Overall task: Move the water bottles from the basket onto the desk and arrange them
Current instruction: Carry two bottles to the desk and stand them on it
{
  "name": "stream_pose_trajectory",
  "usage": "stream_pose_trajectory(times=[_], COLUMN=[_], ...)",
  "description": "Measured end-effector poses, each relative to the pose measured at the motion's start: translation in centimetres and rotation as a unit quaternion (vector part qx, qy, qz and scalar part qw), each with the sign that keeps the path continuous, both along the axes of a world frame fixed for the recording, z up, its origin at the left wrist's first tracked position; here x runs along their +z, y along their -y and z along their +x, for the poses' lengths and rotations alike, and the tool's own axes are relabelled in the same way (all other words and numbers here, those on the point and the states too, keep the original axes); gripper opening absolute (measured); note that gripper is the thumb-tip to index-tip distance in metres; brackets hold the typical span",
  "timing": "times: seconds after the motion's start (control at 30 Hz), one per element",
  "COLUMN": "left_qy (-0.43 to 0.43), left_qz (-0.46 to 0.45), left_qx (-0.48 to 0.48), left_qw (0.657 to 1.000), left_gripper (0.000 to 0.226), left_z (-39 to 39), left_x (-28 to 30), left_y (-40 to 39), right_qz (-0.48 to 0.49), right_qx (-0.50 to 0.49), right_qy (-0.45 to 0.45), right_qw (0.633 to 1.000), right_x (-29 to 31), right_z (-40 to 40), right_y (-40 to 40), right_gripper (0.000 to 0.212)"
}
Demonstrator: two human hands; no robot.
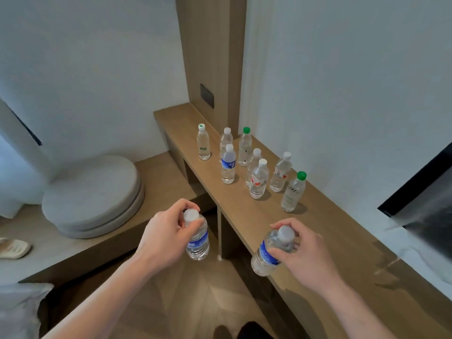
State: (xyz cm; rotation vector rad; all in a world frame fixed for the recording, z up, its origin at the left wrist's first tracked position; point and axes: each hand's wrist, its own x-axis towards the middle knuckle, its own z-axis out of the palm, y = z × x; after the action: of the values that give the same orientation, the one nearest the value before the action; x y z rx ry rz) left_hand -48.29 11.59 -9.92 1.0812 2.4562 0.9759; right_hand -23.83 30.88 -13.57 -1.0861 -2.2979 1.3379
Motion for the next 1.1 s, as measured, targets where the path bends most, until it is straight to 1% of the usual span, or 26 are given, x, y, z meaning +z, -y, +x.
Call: stream_pose_trajectory(times=[0.37,0.53,0.67,0.83,0.93,1.1], left_qy=[-0.001,-0.014,-0.024,-0.019,-0.011,0.010], left_qz=[-0.009,-0.017,-0.022,-0.054,-0.060,-0.088], left_qx=[-0.030,-0.042,-0.051,-0.087,-0.115,-0.171], left_qw=[0.999,0.999,0.998,0.995,0.991,0.981], left_gripper=[0.015,0.015,0.014,0.020,0.018,0.017], left_z=[-12.1,-17.7,-21.0,-25.8,-28.5,-32.2], left_x=[-2.3,-3.0,-3.9,-6.1,-7.7,-10.9], left_y=[-8.7,-13.6,-17.7,-23.5,-26.9,-31.5], right_qz=[-0.005,-0.008,-0.003,-0.019,-0.021,-0.031], right_qx=[-0.053,-0.062,-0.056,-0.090,-0.110,-0.149], right_qy=[0.017,0.030,0.054,0.063,0.083,0.109], right_qw=[0.998,0.998,0.997,0.994,0.990,0.982], right_x=[-3.0,-4.4,-5.3,-6.3,-7.0,-7.7], right_z=[-10.9,-16.1,-18.2,-19.5,-20.8,-24.5], right_y=[-7.2,-10.6,-12.4,-14.1,-14.5,-15.9], right_gripper=[0.046,0.041,0.042,0.043,0.042,0.032])
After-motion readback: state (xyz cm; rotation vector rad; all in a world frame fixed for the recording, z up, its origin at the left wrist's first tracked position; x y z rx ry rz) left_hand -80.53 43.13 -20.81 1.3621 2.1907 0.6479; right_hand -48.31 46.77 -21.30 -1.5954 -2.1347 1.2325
